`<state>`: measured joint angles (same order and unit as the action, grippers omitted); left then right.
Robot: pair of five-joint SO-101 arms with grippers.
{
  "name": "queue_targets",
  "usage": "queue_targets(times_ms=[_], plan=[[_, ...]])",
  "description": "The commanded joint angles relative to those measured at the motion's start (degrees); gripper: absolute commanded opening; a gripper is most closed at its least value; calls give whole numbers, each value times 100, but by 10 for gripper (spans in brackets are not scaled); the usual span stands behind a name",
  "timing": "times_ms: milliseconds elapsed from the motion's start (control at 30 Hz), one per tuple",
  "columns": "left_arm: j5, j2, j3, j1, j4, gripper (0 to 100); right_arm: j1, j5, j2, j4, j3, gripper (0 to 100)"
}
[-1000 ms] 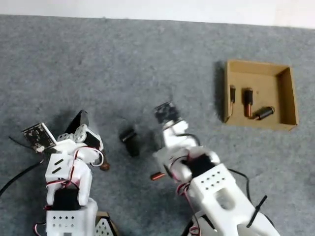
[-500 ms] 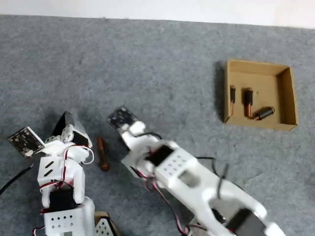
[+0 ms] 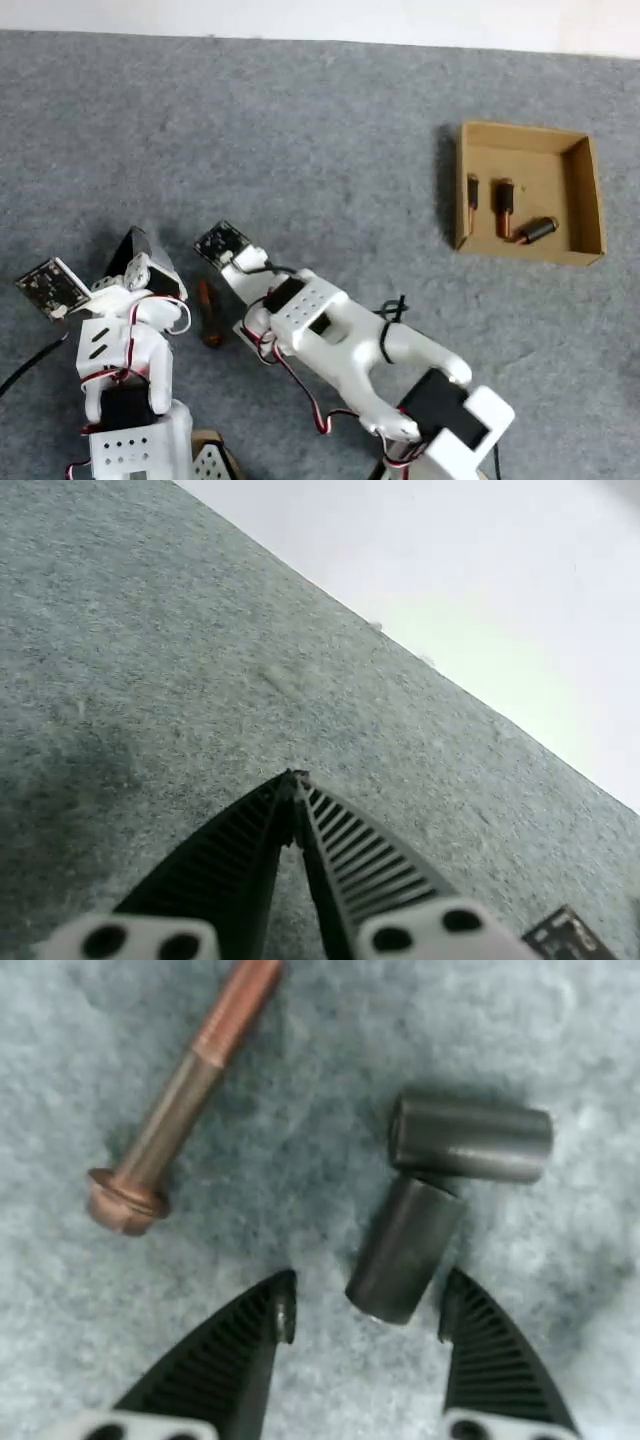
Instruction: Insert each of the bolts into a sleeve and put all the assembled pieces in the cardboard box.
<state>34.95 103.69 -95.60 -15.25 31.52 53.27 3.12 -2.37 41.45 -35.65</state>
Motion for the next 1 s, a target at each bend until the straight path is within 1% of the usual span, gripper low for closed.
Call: queue_targets(times_ms=[0, 367, 567, 733, 867, 967], plan=[[-9, 84, 277, -75, -114, 6, -4, 26, -145, -119, 171, 199], [-9, 84, 277, -75, -114, 6, -66, 18, -224, -119, 171, 194], [-9, 84, 277, -66, -114, 6, -593, 9, -215, -145, 189, 61], [-9, 84, 277, -57, -114, 6, -532, 9, -198, -145, 198, 63], [-9, 84, 277, -57, -114, 6, -505, 9, -215, -119, 374, 114], [-9, 84, 277, -48, -114, 6, -505, 9, -224, -127, 523, 128]])
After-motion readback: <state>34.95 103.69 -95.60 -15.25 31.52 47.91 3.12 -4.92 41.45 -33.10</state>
